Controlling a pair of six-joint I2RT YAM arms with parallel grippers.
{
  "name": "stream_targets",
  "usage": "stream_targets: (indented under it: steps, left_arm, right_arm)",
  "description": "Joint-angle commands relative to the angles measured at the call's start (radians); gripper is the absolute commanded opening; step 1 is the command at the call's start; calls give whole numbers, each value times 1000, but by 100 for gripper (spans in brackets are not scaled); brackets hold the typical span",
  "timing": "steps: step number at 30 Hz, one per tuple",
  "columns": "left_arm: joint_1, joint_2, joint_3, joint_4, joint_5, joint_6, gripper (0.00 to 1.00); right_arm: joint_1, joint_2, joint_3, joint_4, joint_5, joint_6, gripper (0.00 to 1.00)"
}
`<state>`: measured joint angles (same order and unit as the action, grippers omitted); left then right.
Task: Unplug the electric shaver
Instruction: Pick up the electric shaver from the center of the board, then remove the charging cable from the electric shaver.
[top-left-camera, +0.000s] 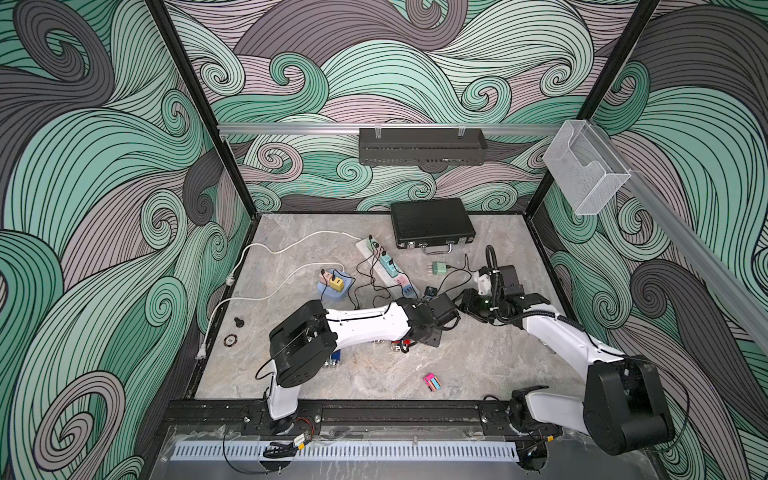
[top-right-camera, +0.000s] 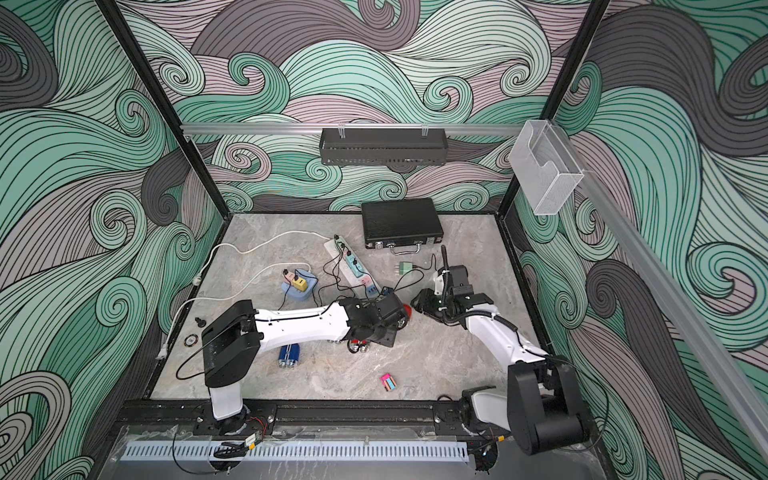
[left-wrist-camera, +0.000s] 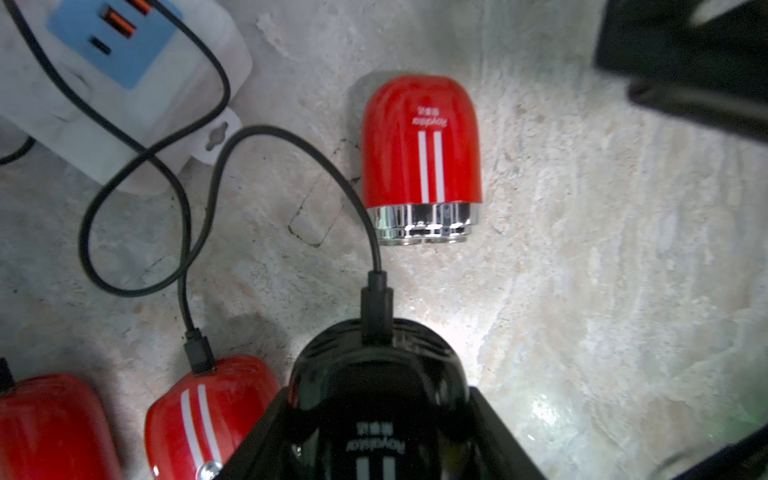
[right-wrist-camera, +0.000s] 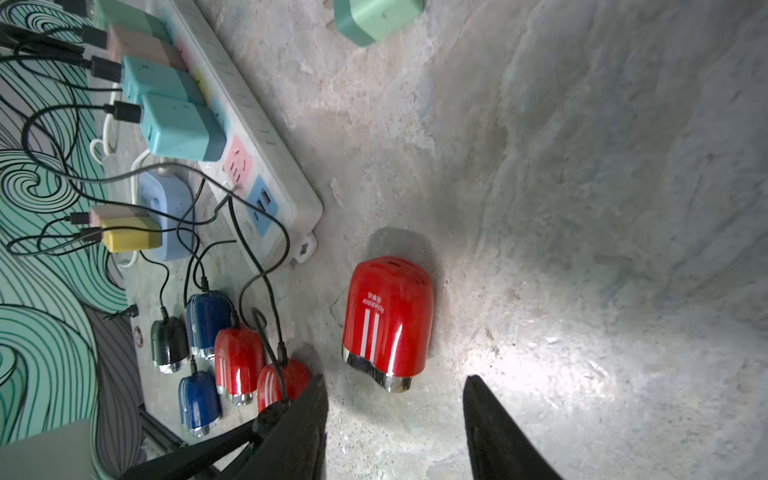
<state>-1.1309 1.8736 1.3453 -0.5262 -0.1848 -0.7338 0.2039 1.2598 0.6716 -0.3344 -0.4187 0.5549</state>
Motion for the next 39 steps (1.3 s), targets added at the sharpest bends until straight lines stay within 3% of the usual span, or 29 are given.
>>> stream_targets:
  steps: [1, 12, 23, 39]
  left_arm:
    - [2, -54, -20, 110, 38, 74, 36]
    - [39, -138, -176, 331, 176, 154, 35]
    - [81, -193, -243, 361, 206, 226, 25]
    - [109, -218, -274, 392, 235, 229, 24]
  right_arm:
    - [6, -23, -9, 56, -114, 29, 52]
    - [12, -55, -36, 95, -216, 29, 48]
    - [42, -16, -20, 92, -259, 31, 43]
    - [124, 33, -32, 205, -245, 109, 38]
